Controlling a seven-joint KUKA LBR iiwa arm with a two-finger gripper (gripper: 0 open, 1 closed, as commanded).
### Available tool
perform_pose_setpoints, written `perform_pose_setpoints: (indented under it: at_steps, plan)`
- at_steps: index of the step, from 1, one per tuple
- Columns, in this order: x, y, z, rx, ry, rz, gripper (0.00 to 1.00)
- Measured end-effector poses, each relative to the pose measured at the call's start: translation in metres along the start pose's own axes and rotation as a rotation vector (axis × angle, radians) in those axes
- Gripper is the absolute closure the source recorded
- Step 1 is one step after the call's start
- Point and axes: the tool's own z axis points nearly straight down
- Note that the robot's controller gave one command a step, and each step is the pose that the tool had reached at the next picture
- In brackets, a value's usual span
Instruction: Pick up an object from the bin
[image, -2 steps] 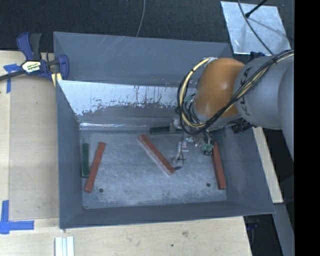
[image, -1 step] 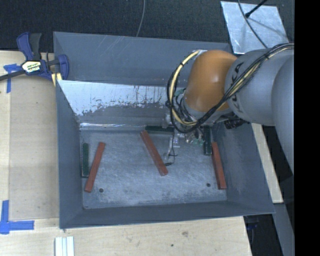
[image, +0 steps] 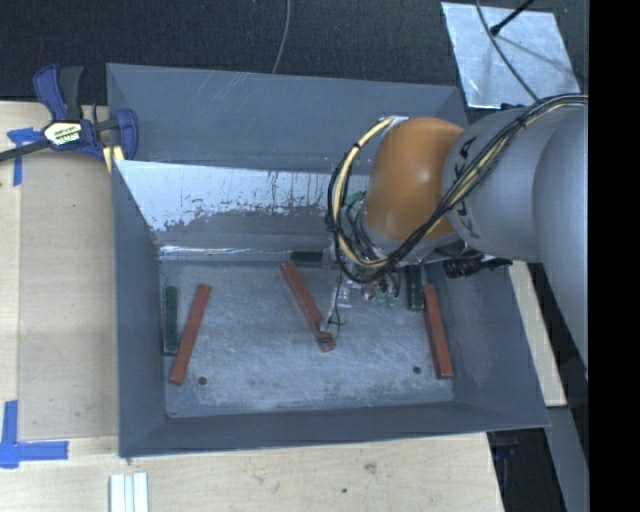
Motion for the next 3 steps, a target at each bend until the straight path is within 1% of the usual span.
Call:
perform_pose_setpoints:
  at_steps: [1, 2, 3]
  plan:
    - [0.022, 0.012, 0.04, 0.002, 0.005, 0.08, 0.0]
    - [0.019, 0.033, 0.035, 0.0, -0.008, 0.183, 1.0]
    - [0.019, 0.033, 0.035, 0.001, -0.008, 0.183, 1.0]
